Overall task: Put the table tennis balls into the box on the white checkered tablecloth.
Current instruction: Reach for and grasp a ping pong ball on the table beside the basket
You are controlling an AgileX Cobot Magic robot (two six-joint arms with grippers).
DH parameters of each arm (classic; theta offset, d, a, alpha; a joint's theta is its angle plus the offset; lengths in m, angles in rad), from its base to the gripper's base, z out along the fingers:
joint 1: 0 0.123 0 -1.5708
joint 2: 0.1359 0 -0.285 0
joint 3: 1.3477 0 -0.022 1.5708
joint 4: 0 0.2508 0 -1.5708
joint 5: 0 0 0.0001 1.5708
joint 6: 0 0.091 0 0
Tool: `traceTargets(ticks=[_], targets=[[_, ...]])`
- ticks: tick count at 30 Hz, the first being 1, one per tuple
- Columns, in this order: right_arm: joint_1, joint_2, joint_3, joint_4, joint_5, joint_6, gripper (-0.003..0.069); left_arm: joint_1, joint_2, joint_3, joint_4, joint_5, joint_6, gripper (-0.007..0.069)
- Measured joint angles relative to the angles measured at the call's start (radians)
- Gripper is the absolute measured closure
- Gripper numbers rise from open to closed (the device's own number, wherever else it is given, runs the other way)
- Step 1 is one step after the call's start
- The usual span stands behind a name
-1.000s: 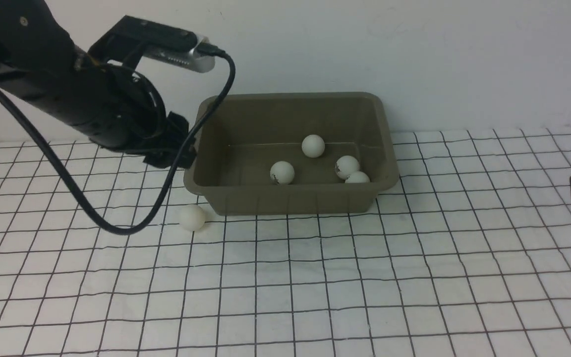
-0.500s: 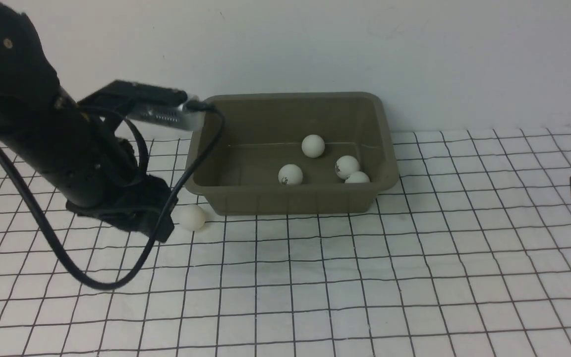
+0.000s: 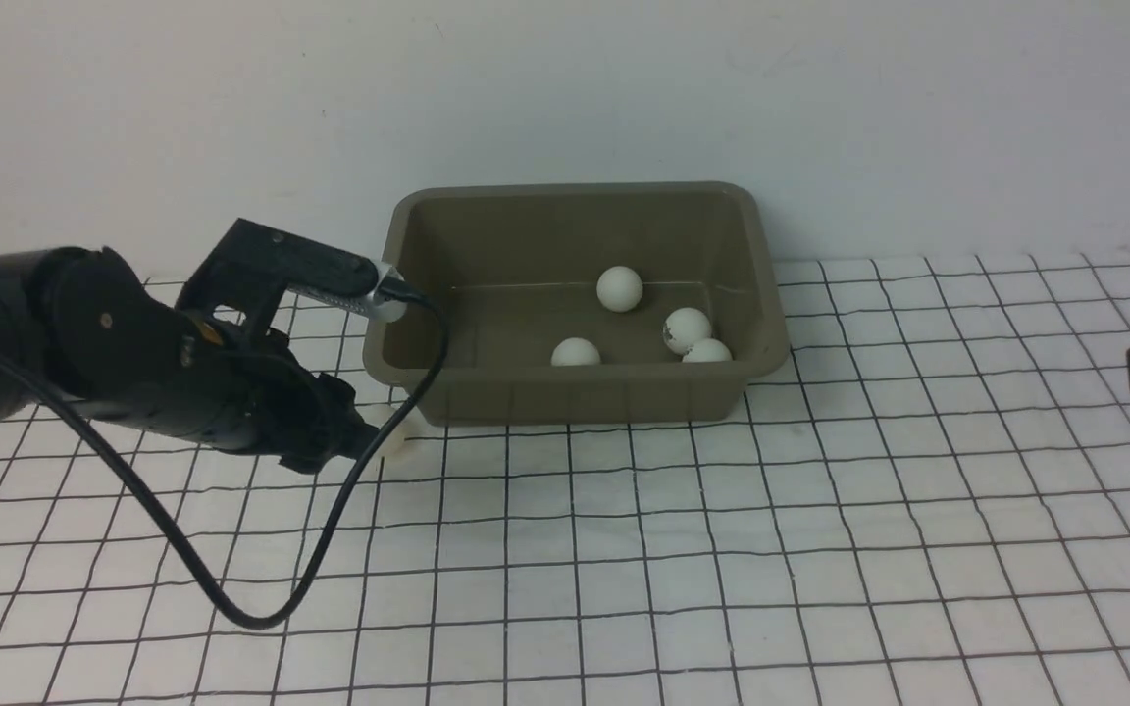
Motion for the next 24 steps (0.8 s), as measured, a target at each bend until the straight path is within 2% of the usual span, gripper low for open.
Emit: traceTargets(ticks=[5, 16, 24], targets=[[0.000, 0.000, 0.000, 0.000, 0.000, 0.000, 0.0198, 0.000, 0.092, 0.000, -0.002, -0.112, 0.012, 0.0111], [0.000, 0.000, 0.000, 0.000, 0.000, -0.001, 0.0198, 0.000, 0.196, 0.000, -0.007, -0.279, 0.012, 0.0103], [0.000, 0.000, 0.000, 0.005, 0.000, -0.005, 0.0198, -0.025, 0.209, 0.000, -0.007, -0.303, 0.005, 0.0103]])
